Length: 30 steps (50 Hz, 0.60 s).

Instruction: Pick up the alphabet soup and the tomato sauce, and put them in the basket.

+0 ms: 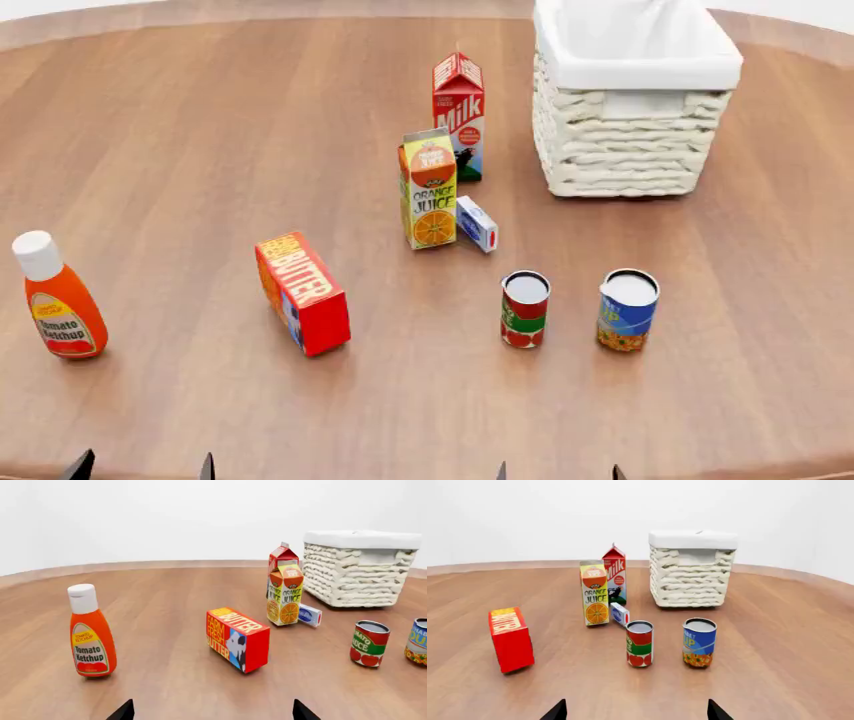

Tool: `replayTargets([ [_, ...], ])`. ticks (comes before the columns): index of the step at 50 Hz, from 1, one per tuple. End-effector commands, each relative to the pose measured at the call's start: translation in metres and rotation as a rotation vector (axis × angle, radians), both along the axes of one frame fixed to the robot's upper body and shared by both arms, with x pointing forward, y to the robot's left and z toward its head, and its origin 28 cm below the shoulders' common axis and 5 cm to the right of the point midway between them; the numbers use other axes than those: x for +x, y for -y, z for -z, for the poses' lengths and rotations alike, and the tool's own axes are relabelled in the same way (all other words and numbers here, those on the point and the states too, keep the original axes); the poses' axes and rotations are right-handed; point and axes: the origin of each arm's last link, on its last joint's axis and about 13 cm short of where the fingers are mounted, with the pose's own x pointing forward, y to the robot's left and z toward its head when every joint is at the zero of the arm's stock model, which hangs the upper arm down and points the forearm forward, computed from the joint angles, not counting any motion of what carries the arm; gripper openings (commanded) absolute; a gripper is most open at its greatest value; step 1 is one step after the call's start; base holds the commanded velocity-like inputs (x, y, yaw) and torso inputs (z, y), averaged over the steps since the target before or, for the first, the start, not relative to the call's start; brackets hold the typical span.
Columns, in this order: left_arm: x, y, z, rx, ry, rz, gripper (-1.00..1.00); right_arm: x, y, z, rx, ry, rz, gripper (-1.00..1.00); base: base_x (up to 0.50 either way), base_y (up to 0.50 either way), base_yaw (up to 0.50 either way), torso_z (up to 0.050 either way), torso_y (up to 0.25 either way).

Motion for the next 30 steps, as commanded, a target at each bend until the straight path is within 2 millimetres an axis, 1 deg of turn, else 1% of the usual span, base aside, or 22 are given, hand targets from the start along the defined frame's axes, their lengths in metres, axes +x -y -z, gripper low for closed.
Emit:
replayTargets([
  [1, 0.0, 0.0, 0.0, 0.0, 0.0, 0.0, 1.0, 0.0, 0.0, 0.0, 0.0, 0.0, 0.0, 1.0, 0.0, 0.0, 0.0, 0.0, 0.0],
  [5, -0.001, 0.001, -0.001, 0.017, -0.005, -0.001, 1.0, -0.001, -0.002, 0.003, -0.011, -0.01, -0.009, 1.0, 0.0, 0.0, 0.0, 0.0, 0.0],
  [10, 0.001, -0.001, 0.0, -0.006, -0.014, -0.011, 1.0, 0.0, -0.003, 0.006, -0.036, -0.015, -0.022, 1.0, 0.0, 0.0, 0.0, 0.0, 0.0],
  [13, 0.001, -0.003, -0.002, -0.004, -0.014, -0.017, 1.0, 0.001, -0.003, 0.003, -0.032, -0.012, -0.013, 1.0, 0.0, 0.0, 0.0, 0.0, 0.0],
  [16, 0.006, -0.008, -0.011, 0.015, 0.004, -0.045, 1.0, 0.005, -0.002, -0.007, -0.022, 0.017, 0.018, 1.0, 0.0, 0.0, 0.0, 0.0, 0.0],
  [17, 0.01, -0.012, -0.019, 0.024, 0.021, -0.059, 1.0, 0.007, -0.001, -0.016, -0.045, 0.063, 0.024, 1.0, 0.0, 0.0, 0.0, 0.0, 0.0],
  [18, 0.011, -0.014, -0.022, 0.019, 0.028, -0.06, 1.0, 0.007, -0.001, -0.021, -0.049, 0.074, 0.026, 1.0, 0.0, 0.0, 0.0, 0.0, 0.0],
  [21, 0.013, -0.021, -0.043, -0.024, 0.077, -0.058, 1.0, 0.015, 0.002, -0.035, -0.023, 0.091, 0.034, 1.0, 0.0, 0.0, 0.0, 0.0, 0.0],
  [22, 0.013, -0.022, -0.046, 0.001, 0.087, -0.068, 1.0, 0.017, 0.004, -0.039, -0.035, 0.114, 0.045, 1.0, 0.0, 0.0, 0.0, 0.0, 0.0],
  [23, 0.014, -0.026, -0.057, 0.017, 0.112, -0.075, 1.0, 0.022, 0.008, -0.051, -0.015, 0.131, 0.054, 1.0, 0.0, 0.0, 0.0, 0.0, 0.0],
  [24, 0.014, -0.028, -0.062, 0.004, 0.119, -0.077, 1.0, 0.024, 0.01, -0.056, -0.011, 0.139, 0.058, 1.0, 0.0, 0.0, 0.0, 0.0, 0.0],
  [25, 0.013, -0.03, -0.071, -0.047, 0.137, -0.065, 1.0, 0.027, 0.012, -0.063, -0.018, 0.164, 0.072, 1.0, 0.0, 0.0, 0.0, 0.0, 0.0],
  [26, 0.011, -0.033, -0.087, -0.015, 0.174, -0.076, 1.0, 0.031, 0.015, -0.076, -0.011, 0.189, 0.081, 1.0, 0.0, 0.0, 0.0, 0.0, 0.0],
  [28, 0.008, -0.034, -0.1, -0.007, 0.208, -0.079, 1.0, 0.032, 0.017, -0.088, 0.004, 0.212, 0.088, 1.0, 0.0, 0.0, 0.0, 0.0, 0.0],
  [29, 0.004, -0.034, -0.115, 0.006, 0.248, -0.078, 1.0, 0.032, 0.018, -0.101, -0.002, 0.25, 0.094, 1.0, 0.0, 0.0, 0.0, 0.0, 0.0],
  [30, 0.002, -0.034, -0.12, 0.009, 0.257, -0.078, 1.0, 0.031, 0.019, -0.106, -0.014, 0.267, 0.098, 1.0, 0.0, 0.0, 0.0, 0.0, 0.0],
])
